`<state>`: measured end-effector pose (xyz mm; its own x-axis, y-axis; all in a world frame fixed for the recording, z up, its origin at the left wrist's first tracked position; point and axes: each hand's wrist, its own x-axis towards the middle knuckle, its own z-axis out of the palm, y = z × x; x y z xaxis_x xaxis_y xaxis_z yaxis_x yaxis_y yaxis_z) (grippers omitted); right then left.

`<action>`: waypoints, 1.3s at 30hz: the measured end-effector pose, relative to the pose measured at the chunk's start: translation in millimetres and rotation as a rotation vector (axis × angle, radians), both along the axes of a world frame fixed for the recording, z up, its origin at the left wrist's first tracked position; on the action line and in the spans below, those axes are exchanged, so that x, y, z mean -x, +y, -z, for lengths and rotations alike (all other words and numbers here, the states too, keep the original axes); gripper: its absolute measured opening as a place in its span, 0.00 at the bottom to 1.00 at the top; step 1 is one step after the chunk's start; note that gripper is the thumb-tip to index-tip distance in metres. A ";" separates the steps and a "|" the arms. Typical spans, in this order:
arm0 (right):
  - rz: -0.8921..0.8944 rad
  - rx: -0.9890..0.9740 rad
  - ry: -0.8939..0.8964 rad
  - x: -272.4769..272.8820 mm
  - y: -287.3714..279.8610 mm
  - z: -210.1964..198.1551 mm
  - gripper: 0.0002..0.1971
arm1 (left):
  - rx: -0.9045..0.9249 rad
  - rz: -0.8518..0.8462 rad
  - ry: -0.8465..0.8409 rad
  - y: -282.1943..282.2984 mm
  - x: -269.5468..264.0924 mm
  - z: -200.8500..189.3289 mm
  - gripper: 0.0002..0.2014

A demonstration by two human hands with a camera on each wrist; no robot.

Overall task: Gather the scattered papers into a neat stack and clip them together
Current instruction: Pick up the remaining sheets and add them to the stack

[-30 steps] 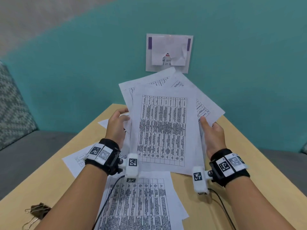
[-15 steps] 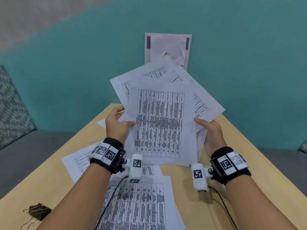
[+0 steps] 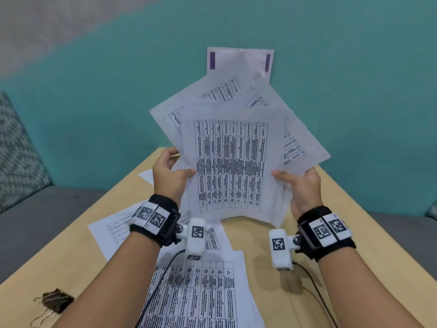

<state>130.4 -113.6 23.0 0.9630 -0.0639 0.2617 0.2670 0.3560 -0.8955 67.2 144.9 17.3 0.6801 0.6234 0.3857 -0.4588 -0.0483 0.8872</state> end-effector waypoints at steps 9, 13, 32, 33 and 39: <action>-0.145 0.109 0.044 -1.9 -7.3 10.1 0.29 | 0.034 0.124 0.074 5.1 -2.7 10.8 0.22; -0.044 0.144 0.010 -1.4 -2.3 8.8 0.23 | -0.044 0.133 0.068 4.4 -1.7 6.7 0.12; 0.006 0.022 0.338 -7.2 -17.1 7.3 0.19 | -0.018 0.259 0.364 21.6 2.0 5.2 0.16; 0.016 0.017 0.339 -7.6 -17.1 7.7 0.18 | -0.035 0.272 0.387 20.4 2.7 4.3 0.16; 0.016 0.021 0.299 -11.2 -20.1 9.0 0.18 | -0.067 0.313 0.504 18.9 3.2 6.1 0.14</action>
<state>141.6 -133.6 14.0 0.9965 -0.0776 -0.0322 -0.0044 0.3348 -0.9423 63.9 163.8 11.2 0.9370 0.3494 -0.0012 0.0169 -0.0419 0.9990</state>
